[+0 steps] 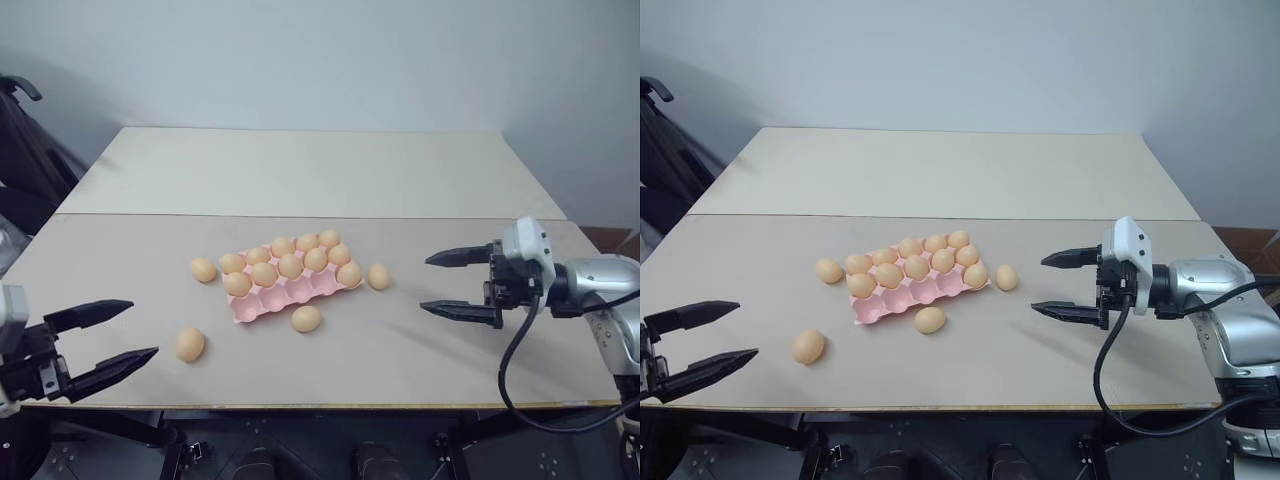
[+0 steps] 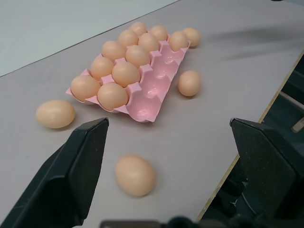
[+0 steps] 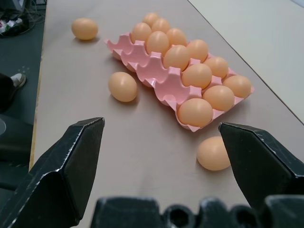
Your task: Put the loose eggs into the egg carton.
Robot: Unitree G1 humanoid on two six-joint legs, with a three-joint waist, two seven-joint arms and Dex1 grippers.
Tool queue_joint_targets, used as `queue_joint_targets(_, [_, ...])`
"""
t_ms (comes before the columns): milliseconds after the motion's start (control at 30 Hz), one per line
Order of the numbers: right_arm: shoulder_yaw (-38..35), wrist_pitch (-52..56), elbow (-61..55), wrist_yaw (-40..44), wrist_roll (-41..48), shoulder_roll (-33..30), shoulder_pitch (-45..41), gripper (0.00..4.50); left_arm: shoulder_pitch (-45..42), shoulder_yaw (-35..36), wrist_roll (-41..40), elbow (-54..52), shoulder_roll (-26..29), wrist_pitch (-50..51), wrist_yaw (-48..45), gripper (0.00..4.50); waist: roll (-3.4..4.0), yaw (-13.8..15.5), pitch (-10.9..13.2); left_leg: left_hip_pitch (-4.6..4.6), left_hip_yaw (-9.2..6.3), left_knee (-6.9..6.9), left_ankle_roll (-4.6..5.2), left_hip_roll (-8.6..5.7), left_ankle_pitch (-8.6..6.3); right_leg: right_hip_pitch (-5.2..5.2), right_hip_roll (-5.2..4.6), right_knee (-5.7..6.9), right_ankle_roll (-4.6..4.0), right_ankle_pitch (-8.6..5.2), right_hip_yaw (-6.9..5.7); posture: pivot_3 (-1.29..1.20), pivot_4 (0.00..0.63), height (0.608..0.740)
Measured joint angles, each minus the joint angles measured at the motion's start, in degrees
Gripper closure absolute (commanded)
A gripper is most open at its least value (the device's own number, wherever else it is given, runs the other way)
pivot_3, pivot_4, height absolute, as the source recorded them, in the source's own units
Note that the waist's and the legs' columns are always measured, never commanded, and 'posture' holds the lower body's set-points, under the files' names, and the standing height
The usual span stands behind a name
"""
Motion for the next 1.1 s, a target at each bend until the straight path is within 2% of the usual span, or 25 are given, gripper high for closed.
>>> queue_joint_targets(667, [-0.3,-0.2,-0.4,-0.3,-1.7,-1.0,-0.1,0.0,-3.2,-2.4,-1.2,0.6,1.3,0.2,-0.5,0.05,0.0,0.0,0.0,0.0,0.01,-0.01,0.0,0.0,0.0,-0.01,0.0,-0.01,0.0,0.0,0.01,0.0,0.15,0.74])
queue_joint_targets(867, [8.6,-5.4,5.3,-5.2,-13.6,2.0,-6.8,0.0,-7.0,-5.9,-1.2,1.3,2.3,-0.1,-1.0,0.05,0.0,-0.5,0.0,0.02,0.05,-0.01,0.0,0.02,0.0,-0.05,0.04,0.01,-0.02,0.01,0.07,0.0,0.15,0.74])
queue_joint_targets(1100, [18.9,-14.5,22.5,-9.8,-26.9,11.4,-17.2,0.0,-10.1,-9.3,-1.1,1.9,2.4,-0.3,-0.9,0.05,0.02,-0.4,0.0,-0.1,0.08,-0.07,-0.01,0.02,0.0,-0.17,0.04,-0.01,-0.03,0.02,0.08,0.0,0.15,0.74])
